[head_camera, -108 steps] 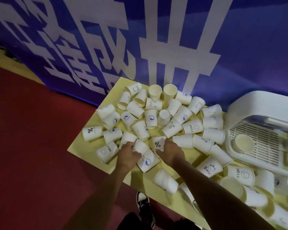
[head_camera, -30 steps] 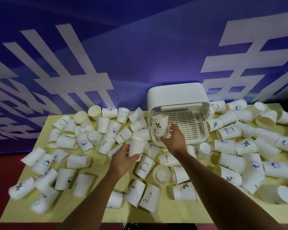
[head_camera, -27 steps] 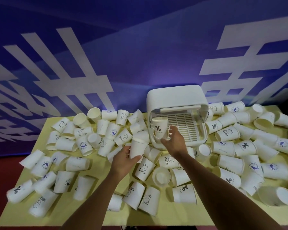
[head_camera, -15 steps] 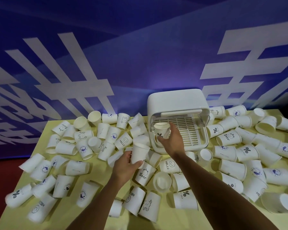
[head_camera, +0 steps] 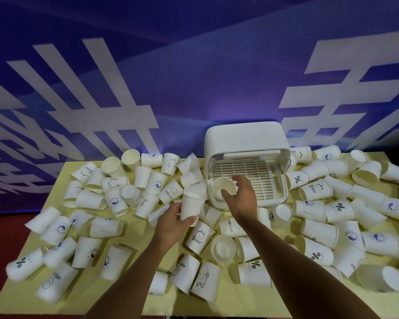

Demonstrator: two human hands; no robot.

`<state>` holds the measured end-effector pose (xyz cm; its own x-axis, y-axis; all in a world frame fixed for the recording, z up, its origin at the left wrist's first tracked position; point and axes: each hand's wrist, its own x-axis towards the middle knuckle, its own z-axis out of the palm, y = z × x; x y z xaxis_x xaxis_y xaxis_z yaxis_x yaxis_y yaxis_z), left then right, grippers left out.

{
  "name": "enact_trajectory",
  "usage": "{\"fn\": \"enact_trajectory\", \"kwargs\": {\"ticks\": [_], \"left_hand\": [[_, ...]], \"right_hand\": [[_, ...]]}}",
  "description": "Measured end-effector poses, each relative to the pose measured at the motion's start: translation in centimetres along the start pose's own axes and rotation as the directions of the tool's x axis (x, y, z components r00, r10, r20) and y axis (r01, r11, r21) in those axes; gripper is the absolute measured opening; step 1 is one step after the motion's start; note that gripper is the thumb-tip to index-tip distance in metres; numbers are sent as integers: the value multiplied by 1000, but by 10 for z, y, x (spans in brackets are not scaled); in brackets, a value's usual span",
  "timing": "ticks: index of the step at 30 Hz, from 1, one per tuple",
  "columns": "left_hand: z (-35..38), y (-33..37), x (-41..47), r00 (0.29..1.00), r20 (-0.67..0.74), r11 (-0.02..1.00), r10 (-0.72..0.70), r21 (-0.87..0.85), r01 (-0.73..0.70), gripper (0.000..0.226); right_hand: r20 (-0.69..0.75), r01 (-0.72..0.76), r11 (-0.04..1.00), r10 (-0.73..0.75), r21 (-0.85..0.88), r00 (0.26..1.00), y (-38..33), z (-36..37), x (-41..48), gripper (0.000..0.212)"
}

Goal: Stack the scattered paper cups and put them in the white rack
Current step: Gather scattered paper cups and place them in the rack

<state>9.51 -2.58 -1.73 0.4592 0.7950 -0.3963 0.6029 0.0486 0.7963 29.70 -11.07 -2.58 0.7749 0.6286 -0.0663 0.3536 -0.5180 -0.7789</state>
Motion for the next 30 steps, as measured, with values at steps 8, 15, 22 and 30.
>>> {"fn": "enact_trajectory", "kwargs": {"ticks": [8,15,22,30], "left_hand": [[21,23,2,995,67,996,69,-67,-65,44],[27,26,3,988,135,996,79,-50,-73,52],[15,7,8,995,101,1000,11,-22,-9,53],[3,-7,8,997,75,1000,-30,-3,31,50]], "right_hand": [[404,-152,962,49,227,913,-1,-10,-18,80],[276,-117,942,28,315,961,-4,-19,-15,54],[42,-77,958,68,277,997,-14,-23,-1,61],[74,-67,990,58,127,996,-5,-5,1,68]]}}
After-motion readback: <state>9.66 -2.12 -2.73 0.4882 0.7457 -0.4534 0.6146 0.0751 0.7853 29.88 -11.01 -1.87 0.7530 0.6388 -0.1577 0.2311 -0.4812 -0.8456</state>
